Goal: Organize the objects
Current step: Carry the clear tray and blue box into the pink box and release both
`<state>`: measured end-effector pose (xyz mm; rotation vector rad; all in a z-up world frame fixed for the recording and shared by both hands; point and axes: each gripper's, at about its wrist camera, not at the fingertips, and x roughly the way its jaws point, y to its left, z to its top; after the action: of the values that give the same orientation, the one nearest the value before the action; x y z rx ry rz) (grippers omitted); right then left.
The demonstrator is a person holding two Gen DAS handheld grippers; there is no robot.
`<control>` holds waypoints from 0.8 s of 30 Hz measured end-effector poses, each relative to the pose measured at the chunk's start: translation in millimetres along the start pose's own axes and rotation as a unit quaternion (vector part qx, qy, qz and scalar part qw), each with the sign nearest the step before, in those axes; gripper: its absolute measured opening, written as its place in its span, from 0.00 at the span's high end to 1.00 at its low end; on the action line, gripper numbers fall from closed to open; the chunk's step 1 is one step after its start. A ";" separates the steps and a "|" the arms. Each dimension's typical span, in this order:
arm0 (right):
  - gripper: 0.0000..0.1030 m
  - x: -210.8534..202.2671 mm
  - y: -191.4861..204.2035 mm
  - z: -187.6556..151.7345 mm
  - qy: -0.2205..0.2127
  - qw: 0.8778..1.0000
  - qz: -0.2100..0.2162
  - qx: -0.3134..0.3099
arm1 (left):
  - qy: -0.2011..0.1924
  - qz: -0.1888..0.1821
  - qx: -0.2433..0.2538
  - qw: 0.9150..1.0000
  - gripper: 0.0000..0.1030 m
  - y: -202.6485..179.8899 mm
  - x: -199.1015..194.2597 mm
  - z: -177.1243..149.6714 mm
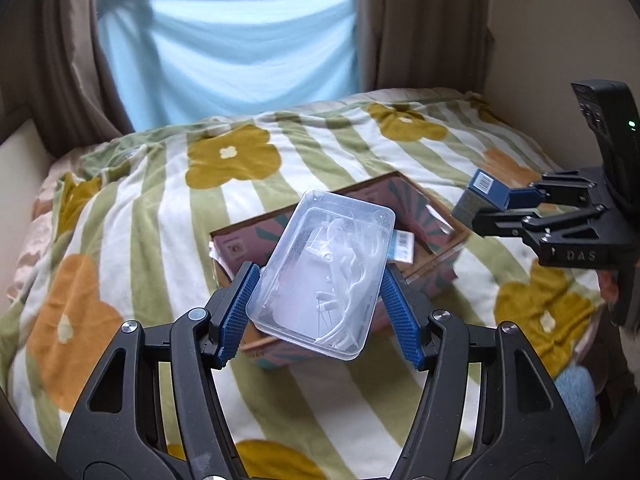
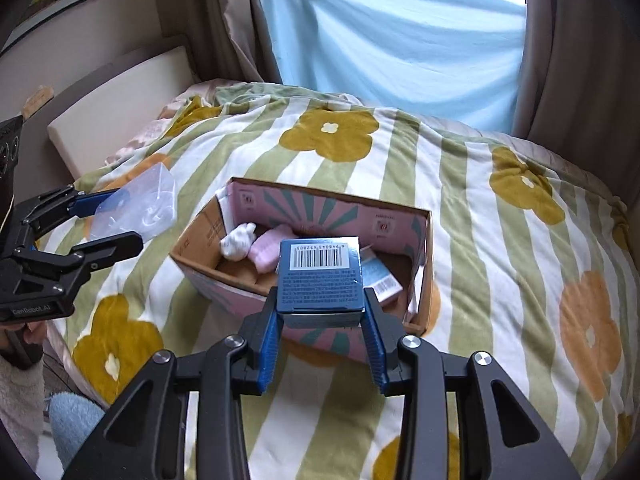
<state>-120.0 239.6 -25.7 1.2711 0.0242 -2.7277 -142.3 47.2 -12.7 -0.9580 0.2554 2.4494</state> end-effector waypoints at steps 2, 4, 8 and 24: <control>0.66 11.3 -5.1 11.9 0.007 1.000 0.006 0.013 | 0.010 0.004 -0.015 1.000 0.42 7.4 18.8 9.1; 0.66 24.7 -11.6 23.6 0.014 0.999 0.014 0.030 | 0.023 0.009 -0.022 0.999 0.42 12.8 38.4 14.9; 0.66 57.1 -20.7 40.0 0.030 0.998 0.014 0.048 | 0.047 0.014 -0.031 0.998 0.42 21.3 77.9 20.4; 0.66 135.4 -43.3 41.9 0.086 0.993 0.006 0.076 | 0.117 0.012 -0.089 0.989 0.42 48.3 155.7 6.1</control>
<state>-243.5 264.4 -103.9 1.5383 -0.1765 -2.6450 -268.8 66.6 -114.0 -1.3298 0.1290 2.4109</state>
